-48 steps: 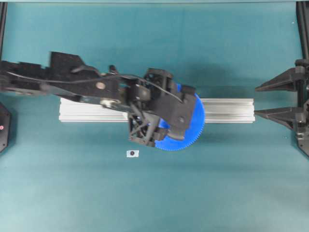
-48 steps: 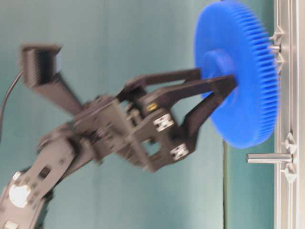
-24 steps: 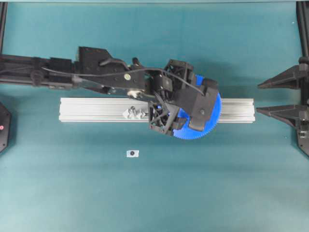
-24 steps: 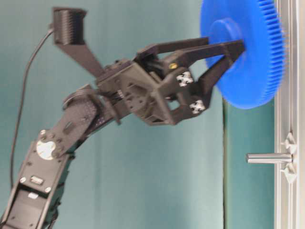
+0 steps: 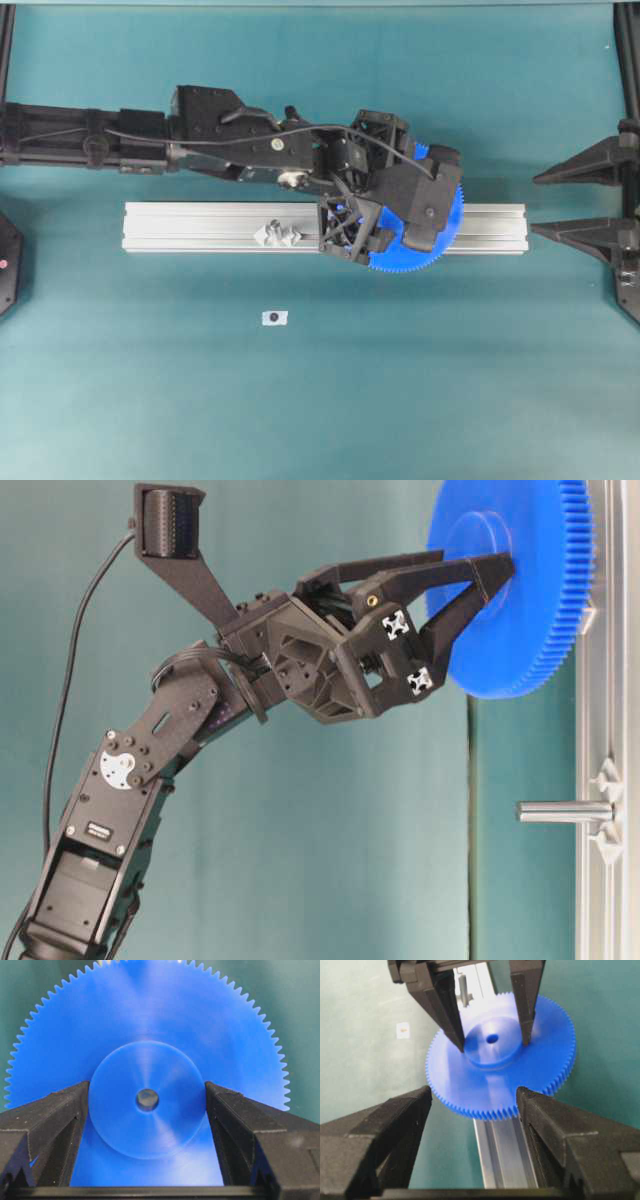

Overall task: Insert the large gear onto the shaft.
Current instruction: 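Align the gear's center hole above the right shaft with the left gripper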

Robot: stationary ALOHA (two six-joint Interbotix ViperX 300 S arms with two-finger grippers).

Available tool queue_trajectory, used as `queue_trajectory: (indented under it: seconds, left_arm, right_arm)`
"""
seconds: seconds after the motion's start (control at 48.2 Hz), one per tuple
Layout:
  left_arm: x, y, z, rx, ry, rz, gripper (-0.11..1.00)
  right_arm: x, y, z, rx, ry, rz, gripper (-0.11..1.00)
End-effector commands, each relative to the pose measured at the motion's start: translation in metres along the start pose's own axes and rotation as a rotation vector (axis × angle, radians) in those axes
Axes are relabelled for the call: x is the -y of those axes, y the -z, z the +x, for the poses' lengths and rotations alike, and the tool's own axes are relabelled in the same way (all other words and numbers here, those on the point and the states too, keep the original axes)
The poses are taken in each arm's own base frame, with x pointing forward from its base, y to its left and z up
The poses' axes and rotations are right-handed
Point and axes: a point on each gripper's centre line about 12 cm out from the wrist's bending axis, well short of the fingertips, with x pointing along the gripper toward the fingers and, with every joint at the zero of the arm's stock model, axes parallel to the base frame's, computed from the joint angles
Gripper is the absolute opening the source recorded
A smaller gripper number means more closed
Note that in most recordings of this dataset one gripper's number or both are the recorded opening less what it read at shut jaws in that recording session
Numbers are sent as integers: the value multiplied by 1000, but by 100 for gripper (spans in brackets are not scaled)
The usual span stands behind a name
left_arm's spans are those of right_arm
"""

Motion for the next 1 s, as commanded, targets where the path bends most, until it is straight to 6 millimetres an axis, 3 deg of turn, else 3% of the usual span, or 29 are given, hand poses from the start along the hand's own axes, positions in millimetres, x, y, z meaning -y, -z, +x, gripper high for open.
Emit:
queue_trajectory:
  seconds: [0.0,0.602,0.976]
  left_arm:
    - [-15,-7,-11,25,-31,-3,79]
    - [-27,9,-10,-66,-7,-28,79]
    - [-33,8,-3,-69,-10,-36,79]
  right_arm:
    - [0,-4,0,8,2,7,76]
    - [1,-3,1,10,5,8,76]
    - [1,-3,0,14,4,11,76]
